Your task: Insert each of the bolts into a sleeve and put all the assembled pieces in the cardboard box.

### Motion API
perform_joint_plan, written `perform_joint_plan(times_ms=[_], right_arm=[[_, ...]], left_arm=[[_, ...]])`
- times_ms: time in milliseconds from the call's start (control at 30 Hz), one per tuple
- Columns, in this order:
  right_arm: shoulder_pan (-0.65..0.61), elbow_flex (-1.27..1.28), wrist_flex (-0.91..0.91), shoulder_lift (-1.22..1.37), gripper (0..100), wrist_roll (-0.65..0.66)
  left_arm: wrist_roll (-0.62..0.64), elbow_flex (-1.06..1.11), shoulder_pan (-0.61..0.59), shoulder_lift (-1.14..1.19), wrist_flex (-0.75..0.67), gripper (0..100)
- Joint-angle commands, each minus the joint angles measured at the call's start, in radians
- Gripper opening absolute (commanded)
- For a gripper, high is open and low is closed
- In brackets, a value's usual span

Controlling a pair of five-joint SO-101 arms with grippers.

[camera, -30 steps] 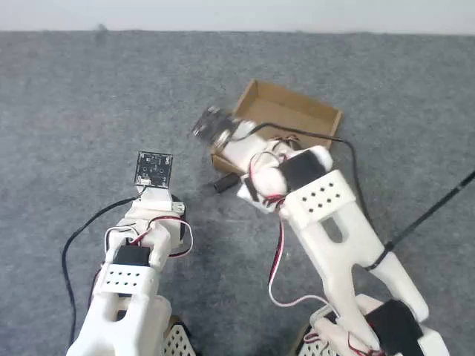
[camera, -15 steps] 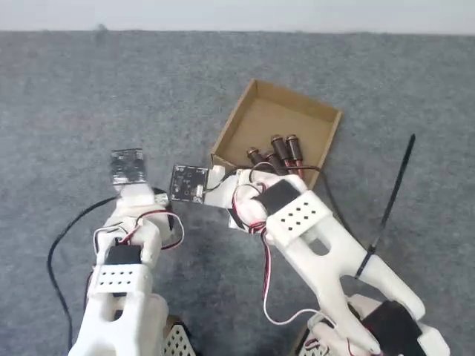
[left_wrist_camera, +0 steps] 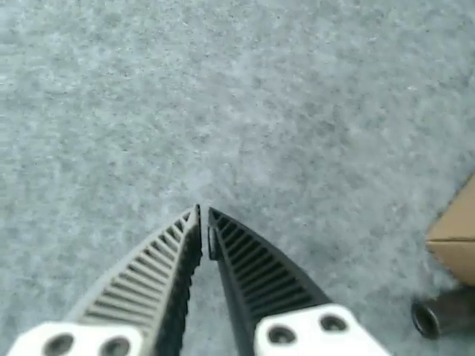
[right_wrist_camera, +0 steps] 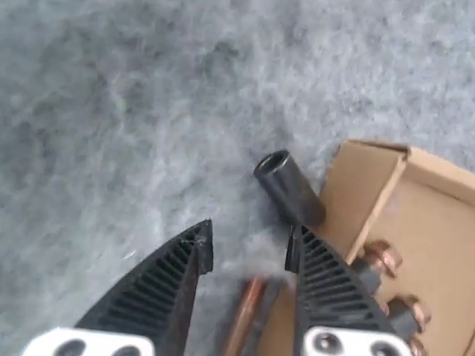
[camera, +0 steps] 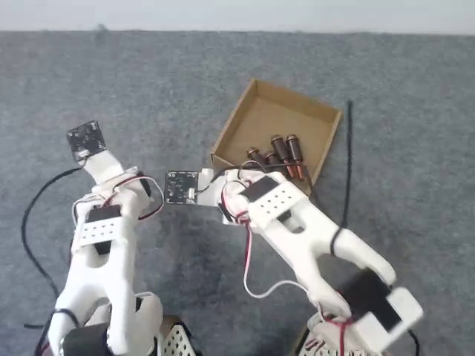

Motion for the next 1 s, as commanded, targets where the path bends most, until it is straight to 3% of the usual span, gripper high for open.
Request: perform_joint_plan(times_ms=[0, 667, 833, 967], right_arm=[[-0.022, -0.095, -0.053, 0.047, 14.5, 0.052], [0.044, -0.394, -0.056, 0.449, 14.2, 0.173], [0.044, -0.404, -0.054, 0.447, 0.0, 0.173], [0.044, -0.404, -0.051, 0.446, 0.2, 0.166]], left_arm=[[0.017, -0.056, -0.008, 0.003, 0.0, 1], [0.014, -0.056, 0.009, 0.006, 0.0, 1], [0.014, -0.056, 0.011, 0.006, 0.0, 1], [0.014, -0.056, 0.009, 0.006, 0.0, 1]])
